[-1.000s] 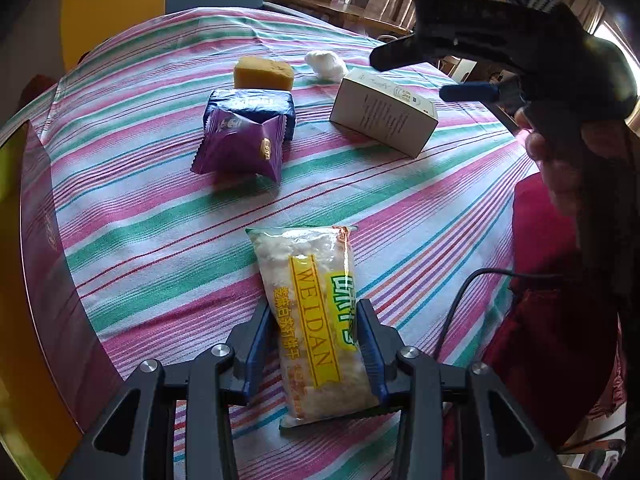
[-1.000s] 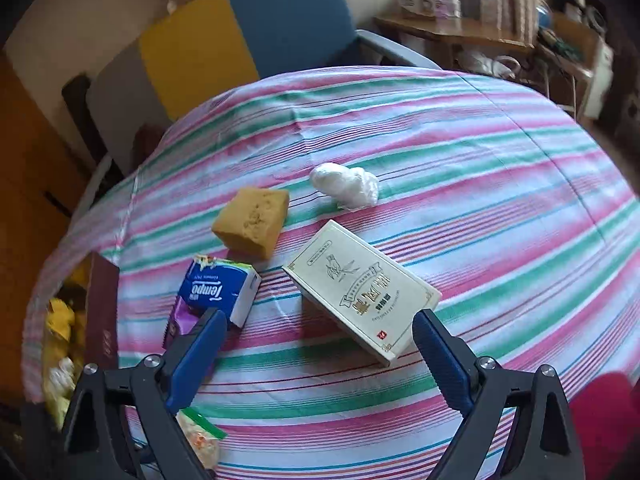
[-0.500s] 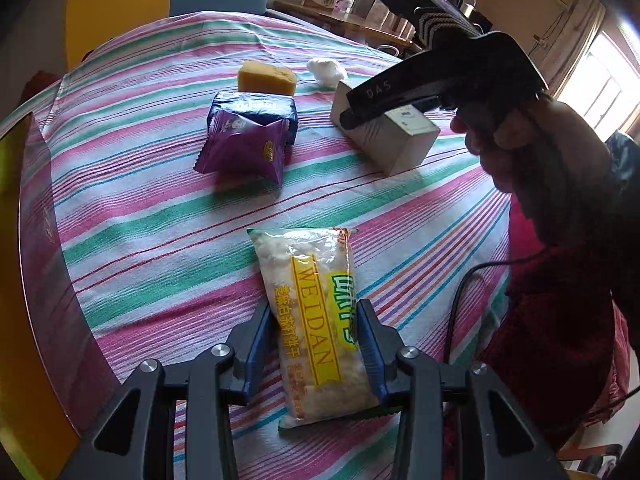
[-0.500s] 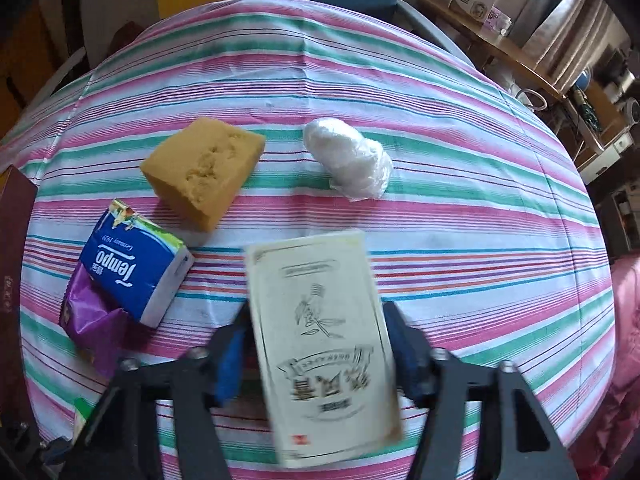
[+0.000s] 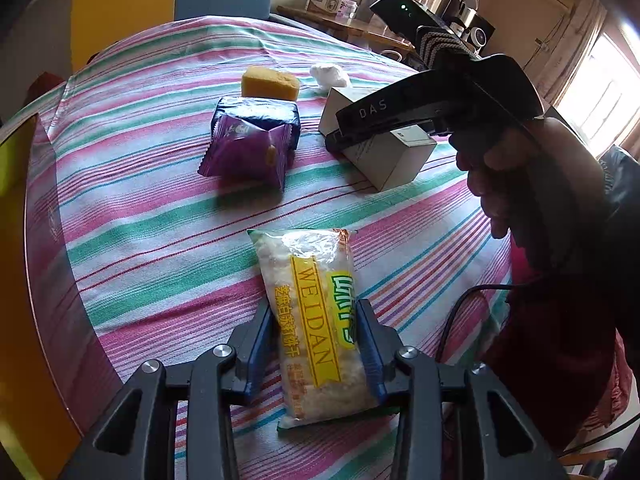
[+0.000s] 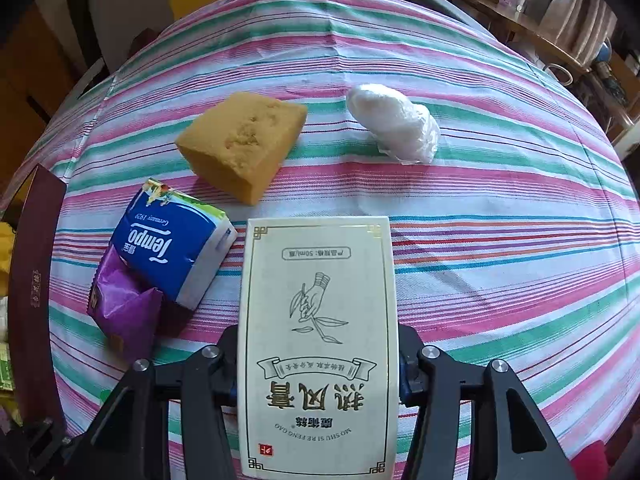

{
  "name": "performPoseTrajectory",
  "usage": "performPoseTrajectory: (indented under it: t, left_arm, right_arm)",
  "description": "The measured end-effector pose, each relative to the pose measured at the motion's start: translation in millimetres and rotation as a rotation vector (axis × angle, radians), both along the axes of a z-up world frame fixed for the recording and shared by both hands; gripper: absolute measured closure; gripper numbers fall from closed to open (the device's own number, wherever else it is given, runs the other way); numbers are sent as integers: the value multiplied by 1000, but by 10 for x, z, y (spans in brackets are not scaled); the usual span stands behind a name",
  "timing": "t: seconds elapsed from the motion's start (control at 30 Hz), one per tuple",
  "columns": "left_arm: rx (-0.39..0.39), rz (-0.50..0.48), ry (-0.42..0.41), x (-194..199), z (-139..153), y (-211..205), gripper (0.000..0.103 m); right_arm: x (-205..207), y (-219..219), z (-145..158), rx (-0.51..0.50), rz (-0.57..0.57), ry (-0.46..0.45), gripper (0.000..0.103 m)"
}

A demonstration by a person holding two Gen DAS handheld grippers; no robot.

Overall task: Organize objects
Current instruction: 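Lift the WEIDAN snack bag with the left tool while the right tool grasps the white printed box, then lower the WEIDAN snack bag into the gold tray and open the left tool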

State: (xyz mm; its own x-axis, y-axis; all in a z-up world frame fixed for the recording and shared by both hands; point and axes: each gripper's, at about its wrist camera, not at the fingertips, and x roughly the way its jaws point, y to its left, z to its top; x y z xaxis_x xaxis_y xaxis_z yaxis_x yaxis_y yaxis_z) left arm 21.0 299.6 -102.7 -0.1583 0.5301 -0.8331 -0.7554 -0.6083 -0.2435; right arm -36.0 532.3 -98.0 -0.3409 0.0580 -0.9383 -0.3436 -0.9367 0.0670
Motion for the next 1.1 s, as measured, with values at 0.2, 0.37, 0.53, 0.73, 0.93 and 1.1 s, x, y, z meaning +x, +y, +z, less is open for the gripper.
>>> performPoseTrajectory:
  t: [0.2, 0.37, 0.53, 0.73, 0.93, 1.1]
  left_arm:
    - [102, 9, -2, 57, 371, -262, 66]
    - [211, 98, 21, -43, 888, -757, 66]
    - [183, 342, 19, -434, 970, -1456, 66]
    - [63, 614, -75, -860, 564, -2192, 66]
    - [-61, 700, -93, -950, 184, -2434, 66]
    - [-109, 743, -70, -904, 85, -2530, 64]
  right_arm:
    - [12, -37, 7, 25, 21, 3, 46]
    - [13, -76, 12, 63, 42, 3, 47]
    - [24, -126, 12, 78, 47, 3, 48]
    - [-18, -283, 4, 101, 58, 3, 47]
    - [-14, -290, 18, 112, 65, 1, 48]
    - [-12, -275, -4, 106, 61, 1, 47]
